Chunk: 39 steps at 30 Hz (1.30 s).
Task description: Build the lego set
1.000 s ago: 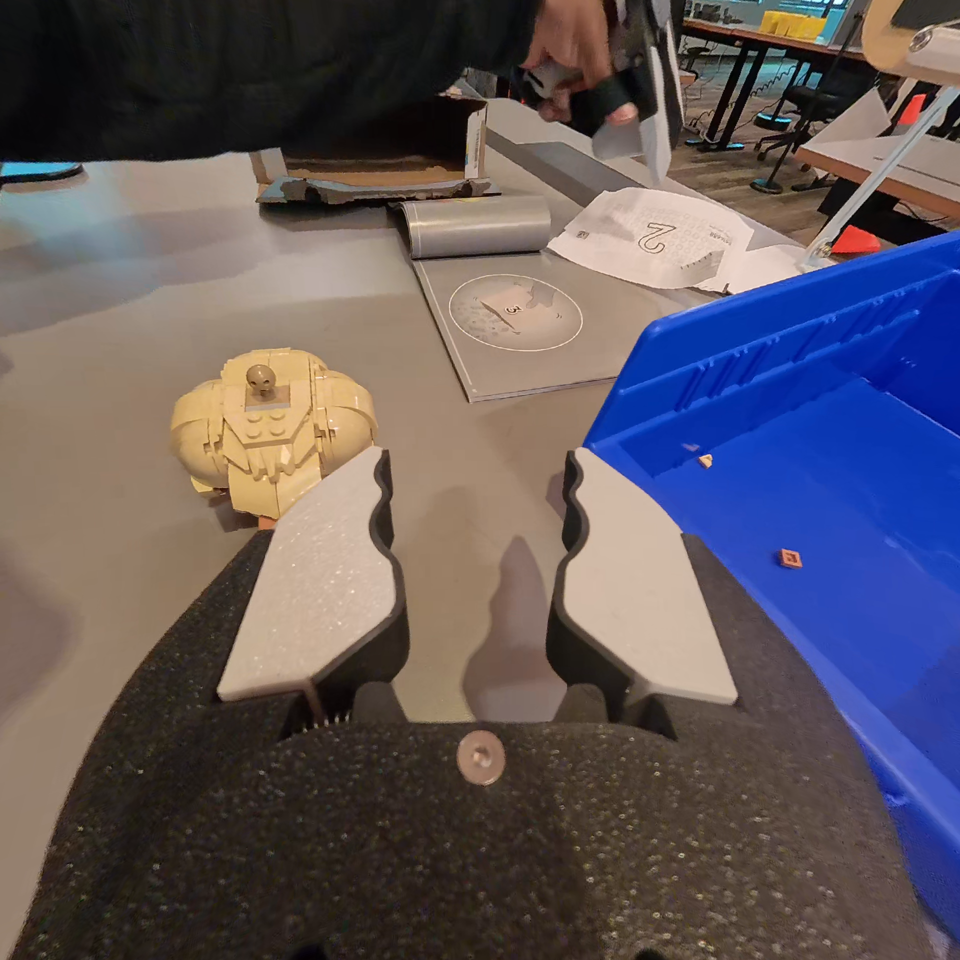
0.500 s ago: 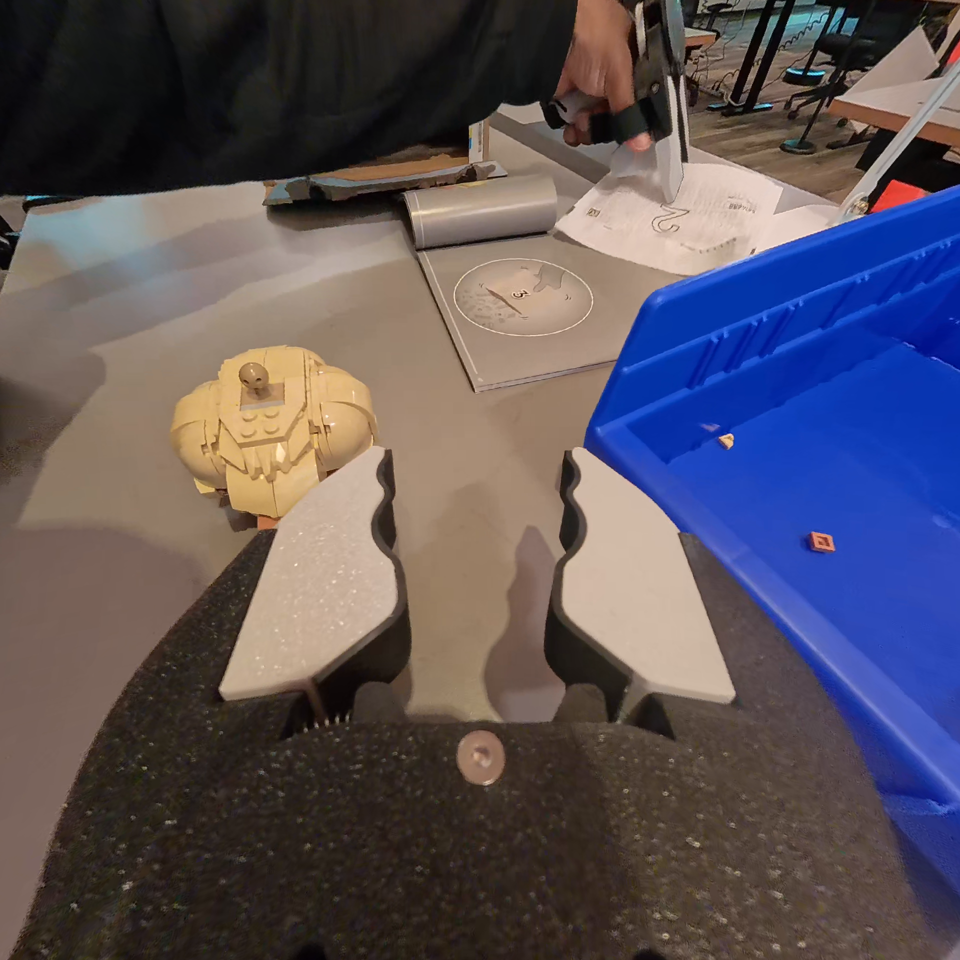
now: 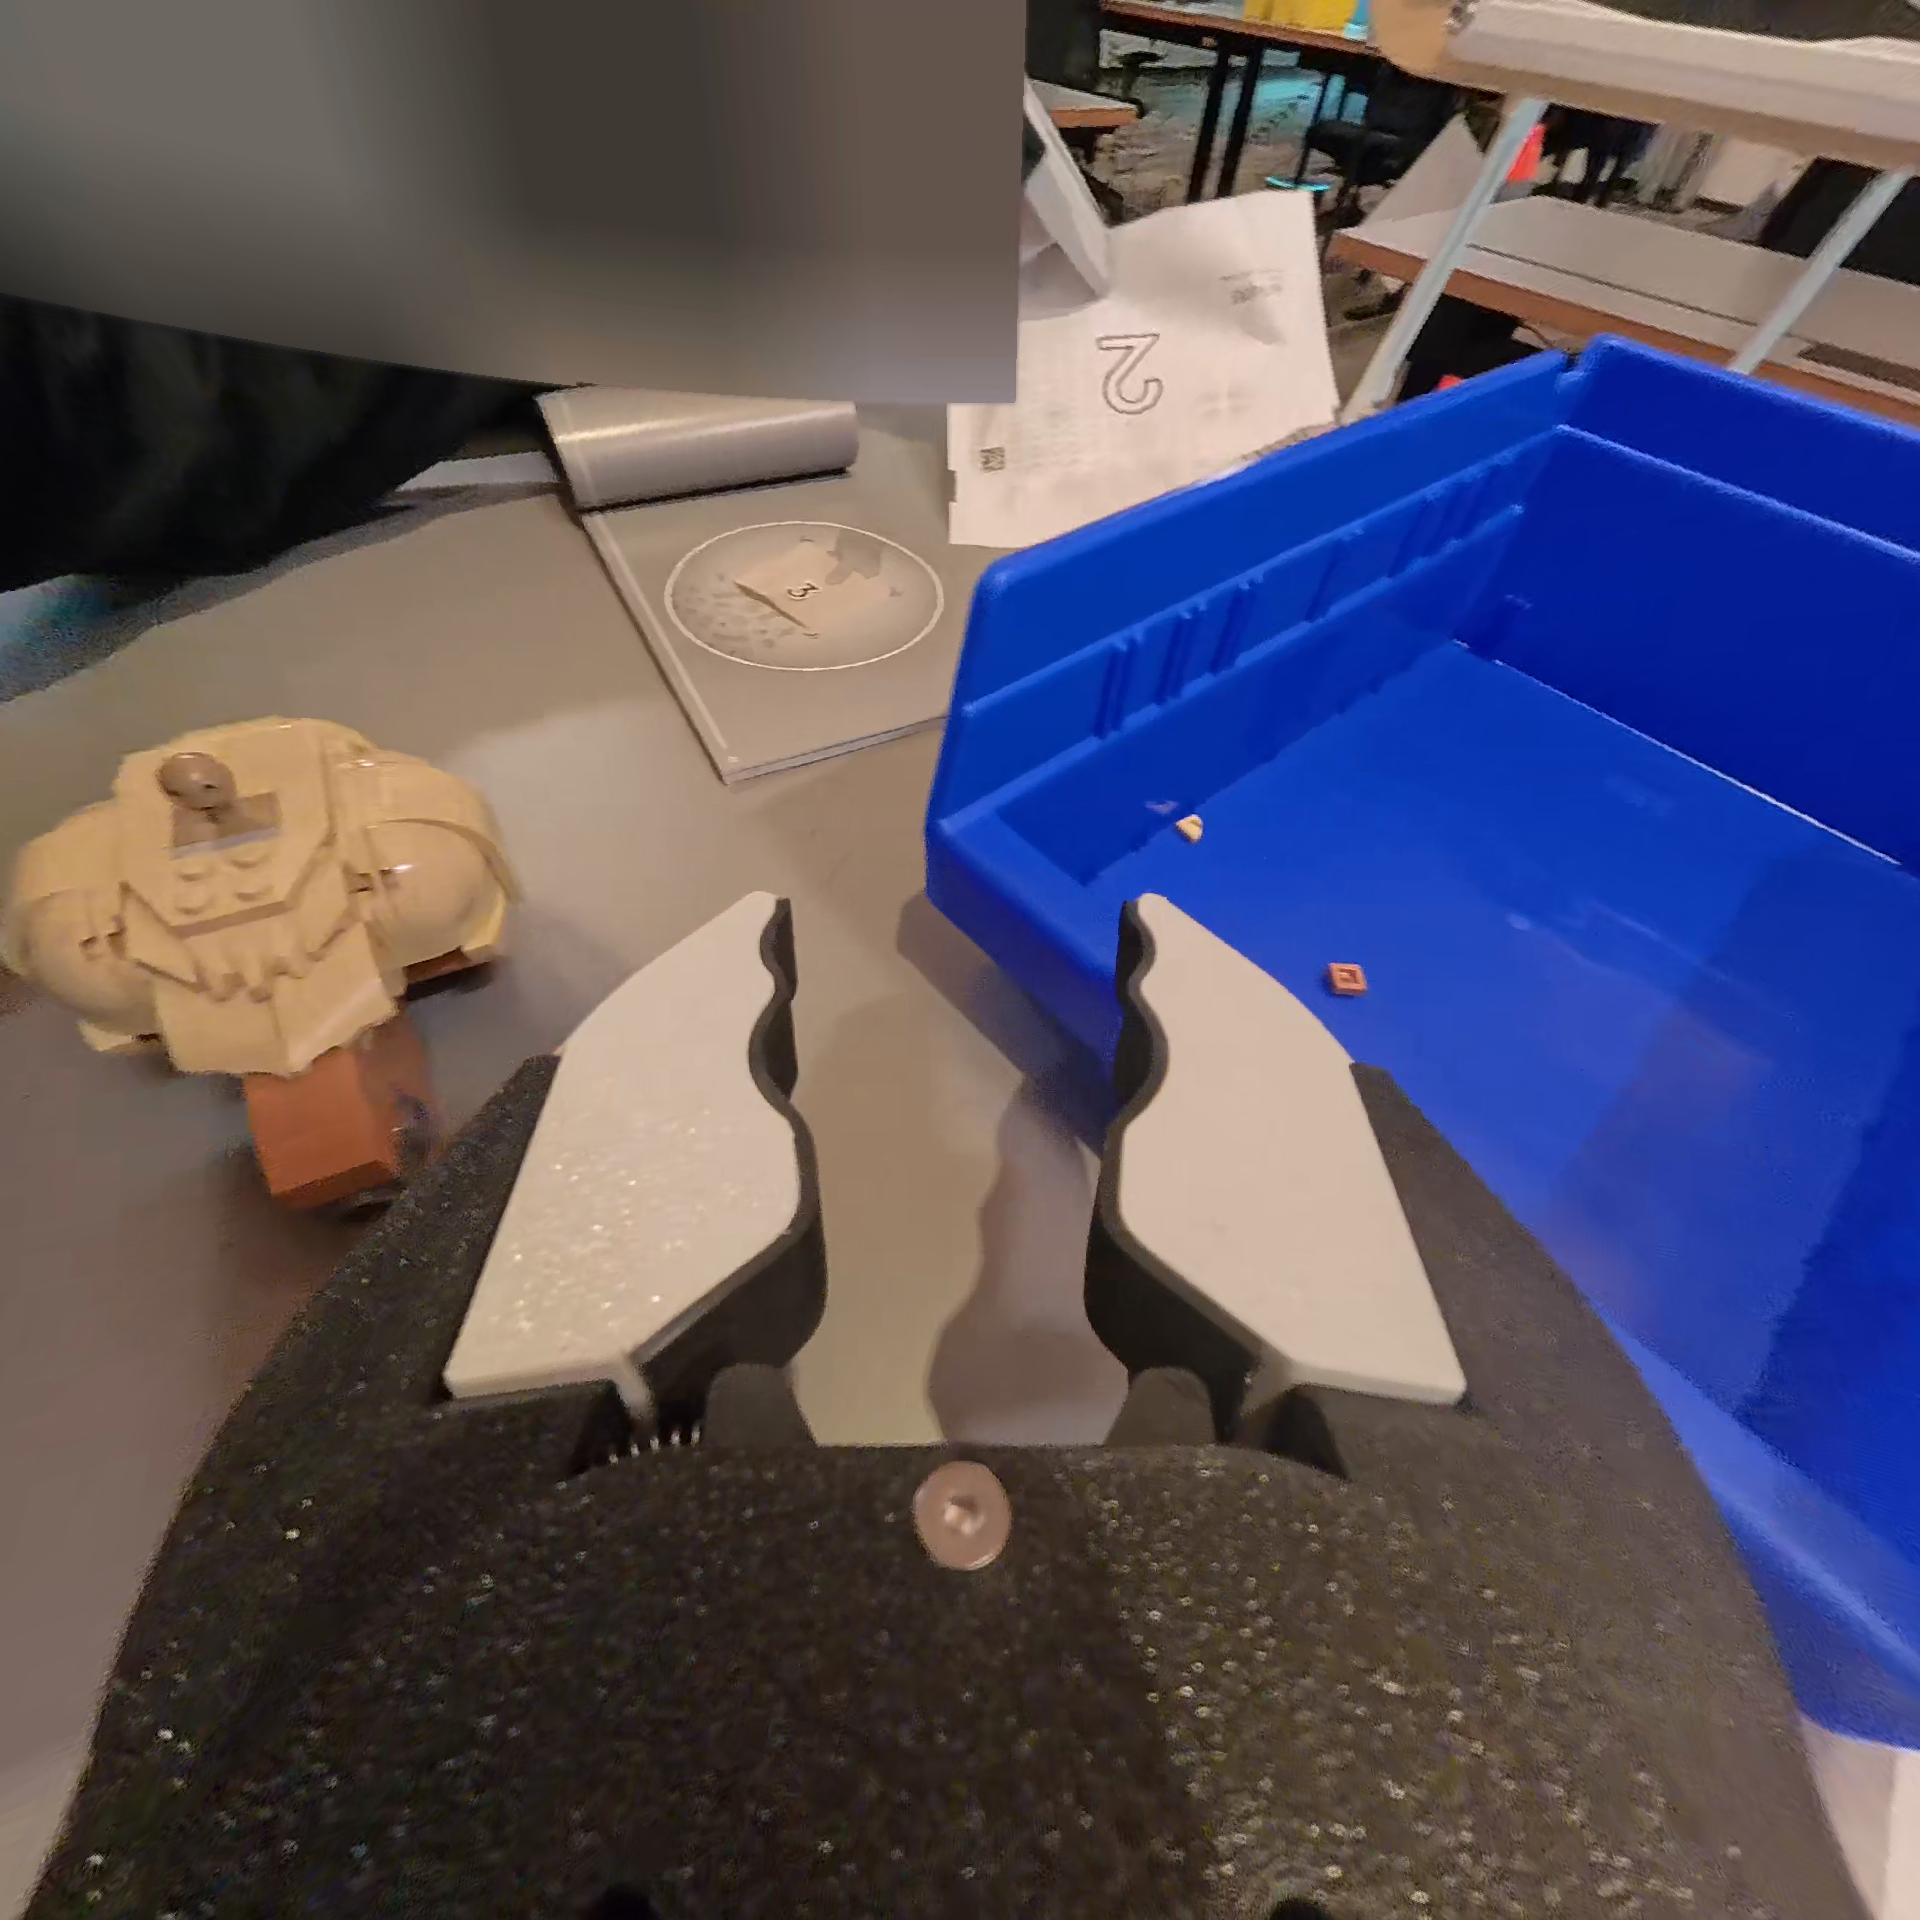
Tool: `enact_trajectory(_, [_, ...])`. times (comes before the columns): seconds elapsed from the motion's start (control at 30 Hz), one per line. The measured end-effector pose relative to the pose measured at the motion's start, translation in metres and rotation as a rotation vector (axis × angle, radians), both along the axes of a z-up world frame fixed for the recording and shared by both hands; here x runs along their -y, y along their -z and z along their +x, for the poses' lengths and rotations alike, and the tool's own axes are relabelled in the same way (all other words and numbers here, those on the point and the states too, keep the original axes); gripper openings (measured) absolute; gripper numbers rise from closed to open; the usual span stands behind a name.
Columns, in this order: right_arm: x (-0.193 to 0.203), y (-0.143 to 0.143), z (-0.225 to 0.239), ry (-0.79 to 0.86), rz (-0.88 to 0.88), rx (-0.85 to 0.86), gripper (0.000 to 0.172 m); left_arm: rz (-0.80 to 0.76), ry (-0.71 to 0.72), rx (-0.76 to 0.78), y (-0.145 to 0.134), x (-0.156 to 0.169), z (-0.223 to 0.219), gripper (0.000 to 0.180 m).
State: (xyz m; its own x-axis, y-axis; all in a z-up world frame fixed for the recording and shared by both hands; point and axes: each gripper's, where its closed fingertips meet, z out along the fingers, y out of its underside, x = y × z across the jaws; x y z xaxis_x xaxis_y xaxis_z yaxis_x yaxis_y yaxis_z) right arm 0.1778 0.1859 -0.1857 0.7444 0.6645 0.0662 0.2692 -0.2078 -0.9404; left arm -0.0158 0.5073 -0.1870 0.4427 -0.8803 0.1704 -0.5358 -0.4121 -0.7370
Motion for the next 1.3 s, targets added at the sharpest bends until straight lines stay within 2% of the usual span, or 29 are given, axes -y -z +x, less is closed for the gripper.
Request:
enact_trajectory(0.2, [-0.022,-0.004,0.028,0.165,0.064,0.032,0.064,0.01,0.003,0.051,-0.001,-0.002,0.0,0.003])
enact_trajectory(0.33, [-0.03,0.014,0.048,0.257,-0.048,0.094,0.063,-0.002,0.011,0.109,-0.011,0.002,0.002,0.003])
enact_trajectory(0.43, [-0.027,0.017,0.051,0.275,-0.106,0.091,0.061,-0.001,0.033,0.185,-0.031,0.013,0.007,0.003])
enact_trajectory(0.73, [-0.024,0.021,0.051,0.278,-0.147,0.072,0.065,-0.018,0.116,0.426,-0.107,0.075,0.036,0.003])
enact_trajectory(0.87, [-0.023,0.022,0.05,0.288,-0.134,0.099,0.068,-0.06,0.158,0.546,-0.136,0.114,0.069,0.003])
enact_trajectory(0.97, [-0.021,0.022,0.05,0.297,-0.135,0.109,0.071,-0.105,0.156,0.587,-0.147,0.137,0.105,0.003])
enact_trajectory(1.07, [-0.019,0.02,0.048,0.301,-0.144,0.101,0.072,-0.174,0.137,0.604,-0.143,0.155,0.149,0.003])
enact_trajectory(1.2, [-0.015,0.016,0.044,0.29,-0.141,0.079,0.071,-0.219,0.043,0.532,-0.109,0.163,0.199,0.003])
enact_trajectory(1.3, [-0.015,0.012,0.046,0.295,-0.124,0.073,0.07,-0.201,-0.043,0.46,-0.087,0.16,0.215,0.01])
